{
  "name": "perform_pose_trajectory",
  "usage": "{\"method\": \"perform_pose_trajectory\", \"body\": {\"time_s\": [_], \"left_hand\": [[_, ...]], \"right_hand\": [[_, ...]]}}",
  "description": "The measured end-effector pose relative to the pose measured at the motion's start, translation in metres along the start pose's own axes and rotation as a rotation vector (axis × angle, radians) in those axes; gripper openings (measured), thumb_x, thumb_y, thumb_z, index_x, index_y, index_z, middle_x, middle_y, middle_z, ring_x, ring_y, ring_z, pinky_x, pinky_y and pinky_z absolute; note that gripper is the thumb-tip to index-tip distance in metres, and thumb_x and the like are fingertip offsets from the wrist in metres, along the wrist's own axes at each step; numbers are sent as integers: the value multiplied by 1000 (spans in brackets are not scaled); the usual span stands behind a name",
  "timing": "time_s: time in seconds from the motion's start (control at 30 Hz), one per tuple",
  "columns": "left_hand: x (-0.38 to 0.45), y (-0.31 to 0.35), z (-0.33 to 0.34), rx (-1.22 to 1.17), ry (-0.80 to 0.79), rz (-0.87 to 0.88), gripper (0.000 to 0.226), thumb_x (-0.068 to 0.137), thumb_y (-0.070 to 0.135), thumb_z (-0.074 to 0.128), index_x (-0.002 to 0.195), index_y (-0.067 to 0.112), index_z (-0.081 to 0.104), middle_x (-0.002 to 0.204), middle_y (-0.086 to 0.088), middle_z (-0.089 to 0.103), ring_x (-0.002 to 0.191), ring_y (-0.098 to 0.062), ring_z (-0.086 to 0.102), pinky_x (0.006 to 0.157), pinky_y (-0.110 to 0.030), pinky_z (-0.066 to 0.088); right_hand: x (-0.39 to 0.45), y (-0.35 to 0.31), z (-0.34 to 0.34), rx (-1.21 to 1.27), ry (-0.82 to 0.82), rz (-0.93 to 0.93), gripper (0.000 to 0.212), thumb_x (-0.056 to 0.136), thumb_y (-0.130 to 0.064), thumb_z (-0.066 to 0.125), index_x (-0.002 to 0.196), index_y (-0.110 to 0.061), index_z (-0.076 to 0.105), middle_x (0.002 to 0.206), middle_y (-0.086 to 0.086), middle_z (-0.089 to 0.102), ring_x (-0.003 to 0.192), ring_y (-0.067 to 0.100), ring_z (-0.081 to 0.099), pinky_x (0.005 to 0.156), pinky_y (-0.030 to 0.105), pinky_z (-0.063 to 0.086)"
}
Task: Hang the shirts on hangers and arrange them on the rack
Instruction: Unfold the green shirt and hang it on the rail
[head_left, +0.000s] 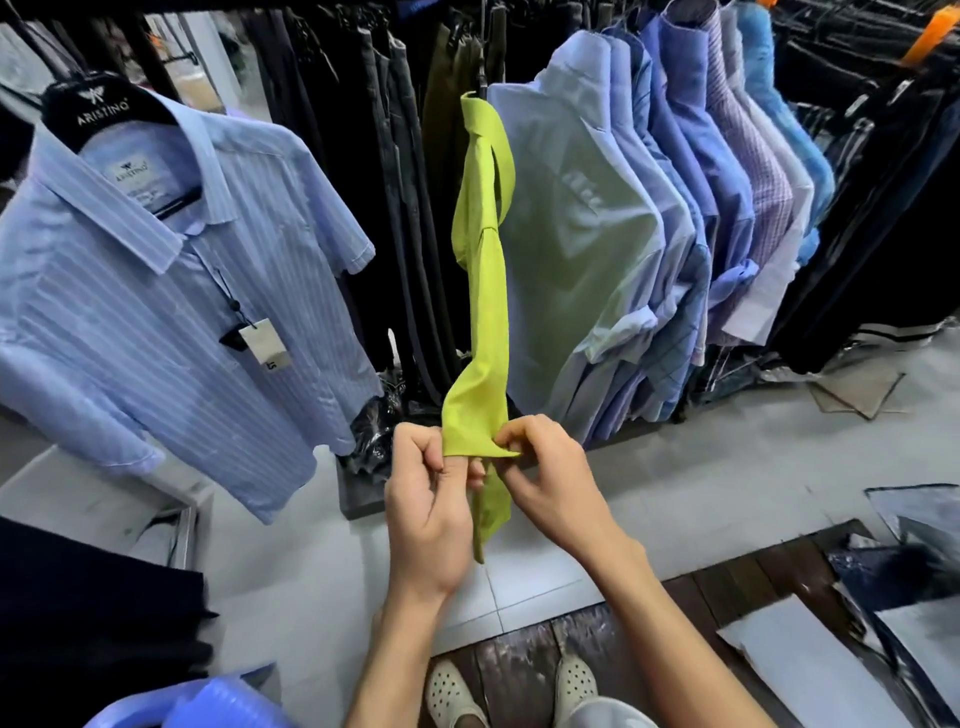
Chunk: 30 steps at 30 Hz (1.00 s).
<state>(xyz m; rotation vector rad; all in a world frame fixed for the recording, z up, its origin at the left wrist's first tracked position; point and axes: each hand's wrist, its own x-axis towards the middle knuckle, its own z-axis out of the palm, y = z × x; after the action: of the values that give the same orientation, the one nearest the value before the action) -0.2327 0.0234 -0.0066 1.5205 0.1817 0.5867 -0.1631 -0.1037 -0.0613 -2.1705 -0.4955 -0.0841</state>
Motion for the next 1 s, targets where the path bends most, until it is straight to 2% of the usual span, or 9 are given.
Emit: {"method": "perform_pose_trajectory", "body": {"time_s": [0.1, 0.2, 0.33, 0.4, 0.53, 0.67, 0.77, 0.87, 1.0], "left_hand": [[19, 1, -10, -132, 42, -80, 33, 99, 1, 50, 80, 24, 35, 66, 15, 51, 61, -10, 56, 58, -22, 49], [41, -9, -23, -181, 92, -155, 36, 100, -11, 41, 81, 18, 31, 64, 10, 50, 58, -10, 56, 54, -22, 49], [54, -25, -32, -101, 52, -216, 33, 99, -11, 41, 85, 19, 36, 62, 12, 53, 58, -12, 59, 53, -24, 50], [52, -27, -34, -45, 38, -214, 32, 99, -7, 44, 90, 23, 44, 61, 8, 58, 58, -14, 60, 54, -26, 50], [50, -27, -43, 76, 7, -156, 43, 96, -4, 49, 85, 34, 65, 56, 7, 57, 55, -10, 55, 52, -23, 47], [51, -27, -51, 200, -56, -72, 44, 91, -6, 58, 77, 32, 73, 47, 6, 47, 46, -10, 41, 48, -24, 35], [50, -31, -55, 339, -148, -59, 39, 88, -3, 62, 78, 33, 76, 53, -2, 55, 46, -21, 43, 48, -32, 36], [48, -31, -56, 360, -303, -98, 38, 89, 1, 63, 84, 36, 78, 64, 2, 68, 50, -26, 49, 50, -34, 41], [50, -25, -48, 339, -489, -157, 45, 92, 4, 66, 93, 47, 79, 75, 12, 76, 46, -4, 54, 53, -18, 44]], "right_hand": [[6, -3, 6, 15, 150, 68, 31, 78, 4, 68, 88, -25, 65, 72, -11, 49, 70, 6, 47, 66, 19, 36], [9, -15, 5, 299, 376, 199, 31, 88, 6, 64, 82, -24, 63, 66, -4, 49, 60, 4, 42, 59, 17, 36], [5, -21, 6, 361, 540, 163, 33, 87, 7, 68, 85, -26, 65, 103, 6, 64, 93, 4, 62, 78, 21, 50], [1, -19, 4, 414, 504, 176, 32, 88, 7, 69, 86, -25, 64, 102, 0, 69, 93, 9, 66, 80, 29, 54], [-3, -10, 3, 348, 466, 252, 41, 82, 11, 67, 83, -30, 61, 73, -7, 59, 65, 22, 55, 59, 46, 50], [-2, -4, 10, 159, 394, 194, 43, 69, 16, 64, 82, -25, 67, 72, -10, 48, 66, 8, 48, 62, 27, 42], [-1, -1, 12, -12, 43, 70, 36, 75, 6, 68, 90, -25, 75, 80, -10, 45, 69, 6, 50, 66, 12, 36], [2, -1, 14, -40, -175, 68, 36, 79, 0, 64, 99, -27, 76, 91, -7, 51, 77, 10, 56, 71, 14, 42], [22, -23, -4, 188, 104, 114, 32, 86, 6, 64, 101, -21, 75, 95, -4, 67, 86, 11, 65, 76, 22, 50]]}}
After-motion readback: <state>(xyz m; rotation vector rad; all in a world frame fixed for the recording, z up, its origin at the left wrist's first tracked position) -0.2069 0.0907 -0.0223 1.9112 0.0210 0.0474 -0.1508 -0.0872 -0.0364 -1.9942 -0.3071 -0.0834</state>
